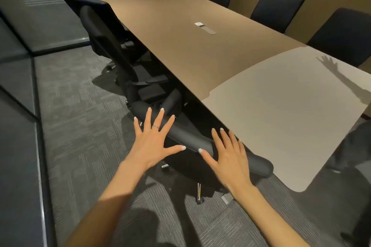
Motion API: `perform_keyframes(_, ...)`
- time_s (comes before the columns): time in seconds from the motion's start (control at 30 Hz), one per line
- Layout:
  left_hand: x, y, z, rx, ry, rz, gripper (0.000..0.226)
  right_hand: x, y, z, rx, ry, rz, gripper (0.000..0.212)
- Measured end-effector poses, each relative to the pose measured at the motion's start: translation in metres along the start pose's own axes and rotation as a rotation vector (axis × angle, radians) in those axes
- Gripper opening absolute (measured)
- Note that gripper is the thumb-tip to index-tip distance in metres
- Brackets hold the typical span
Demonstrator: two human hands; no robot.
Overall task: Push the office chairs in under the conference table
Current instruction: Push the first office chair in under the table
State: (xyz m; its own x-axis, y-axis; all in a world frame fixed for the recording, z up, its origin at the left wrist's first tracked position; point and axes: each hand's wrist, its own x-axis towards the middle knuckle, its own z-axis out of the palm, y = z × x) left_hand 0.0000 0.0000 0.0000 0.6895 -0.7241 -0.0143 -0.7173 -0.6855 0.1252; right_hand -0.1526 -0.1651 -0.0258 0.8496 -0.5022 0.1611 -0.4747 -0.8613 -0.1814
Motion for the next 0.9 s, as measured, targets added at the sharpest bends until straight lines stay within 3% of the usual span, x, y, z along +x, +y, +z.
perform_keyframes(0.33,0.028,-0.008,0.019,-0.037,-0.111,0.018,0.114,0.003,0.006,0.009,-0.141,0.039,0.012,0.094)
perform_keyframes(0.5,0.035,-0.011,0.024,-0.069,-0.125,0.047,0.122,0.003,0.004,0.013,-0.153,0.113,0.030,0.088)
perform_keyframes(0.9,0.056,-0.019,0.026,-0.061,-0.114,0.121,0.125,0.013,-0.004,0.012,-0.164,0.112,0.094,0.089)
